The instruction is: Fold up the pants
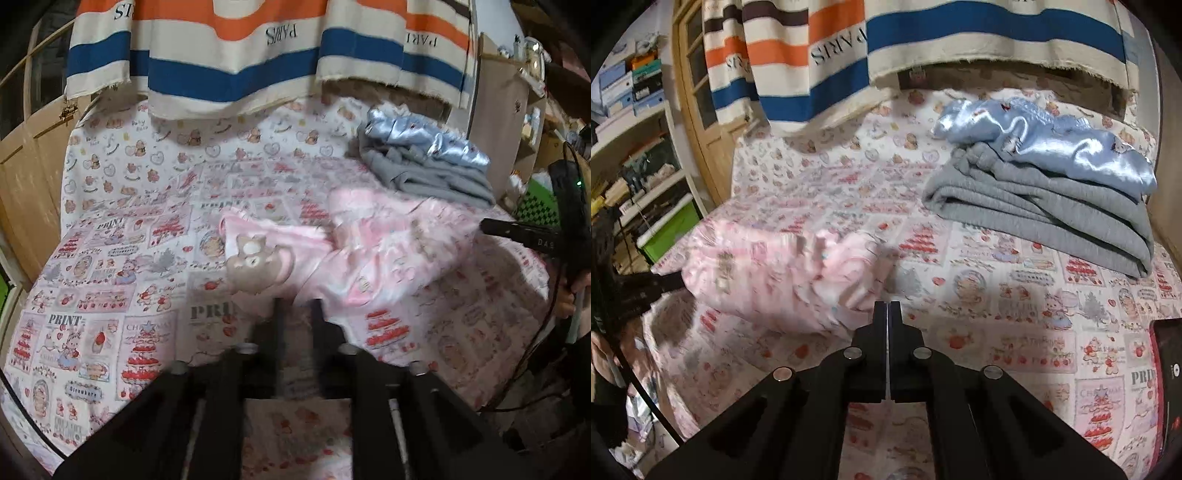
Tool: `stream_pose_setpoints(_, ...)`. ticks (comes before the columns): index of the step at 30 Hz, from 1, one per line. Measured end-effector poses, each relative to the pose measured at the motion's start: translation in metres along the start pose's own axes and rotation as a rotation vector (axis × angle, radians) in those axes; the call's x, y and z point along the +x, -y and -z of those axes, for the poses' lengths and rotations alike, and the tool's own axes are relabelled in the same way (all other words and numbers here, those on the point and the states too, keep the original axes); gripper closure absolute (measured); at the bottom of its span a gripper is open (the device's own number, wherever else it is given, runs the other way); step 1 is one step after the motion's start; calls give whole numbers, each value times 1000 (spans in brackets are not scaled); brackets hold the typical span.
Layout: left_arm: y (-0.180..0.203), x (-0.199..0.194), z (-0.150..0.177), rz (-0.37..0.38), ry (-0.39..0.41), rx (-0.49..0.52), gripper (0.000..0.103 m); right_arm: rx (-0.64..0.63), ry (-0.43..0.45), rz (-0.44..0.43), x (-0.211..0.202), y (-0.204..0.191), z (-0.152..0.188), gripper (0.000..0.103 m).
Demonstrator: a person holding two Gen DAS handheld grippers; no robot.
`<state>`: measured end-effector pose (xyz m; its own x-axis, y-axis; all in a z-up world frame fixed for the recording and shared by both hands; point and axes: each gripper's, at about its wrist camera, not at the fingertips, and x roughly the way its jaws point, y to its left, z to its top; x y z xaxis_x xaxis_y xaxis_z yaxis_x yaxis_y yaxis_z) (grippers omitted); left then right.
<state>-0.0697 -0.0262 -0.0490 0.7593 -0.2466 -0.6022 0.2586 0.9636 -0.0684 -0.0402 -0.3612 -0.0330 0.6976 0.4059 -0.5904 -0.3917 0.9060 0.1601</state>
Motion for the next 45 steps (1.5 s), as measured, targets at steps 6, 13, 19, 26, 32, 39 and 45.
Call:
stream_pose_setpoints(6, 24, -16, -28, 95, 74, -30, 81, -23, 31, -125, 8, -39, -26, 103)
stream_pose_setpoints(13, 31, 53, -50, 80, -33, -102, 91, 53, -91, -159, 64, -63, -37, 102)
stream_pose_setpoints(19, 25, 69, -43, 88, -59, -97, 93, 50, -149, -156, 90, -58, -26, 103)
stream_pose_setpoints(26, 29, 45, -35, 64, -9, -64, 84, -5, -129, -156, 78, -60, -27, 101)
stream_pose_setpoints(32, 13, 6, -39, -29, 84, -92, 28, 44, 32, -97, 37, -41, -36, 21)
stream_pose_setpoints(39, -27, 4, -41, -85, 74, -195, 1, 113, -2, -2, 34, -12, -41, 16)
stream_pose_setpoints(45, -48, 33, -24, 48, -26, -351, 1, 181, -143, -47, 59, 8, -27, 16)
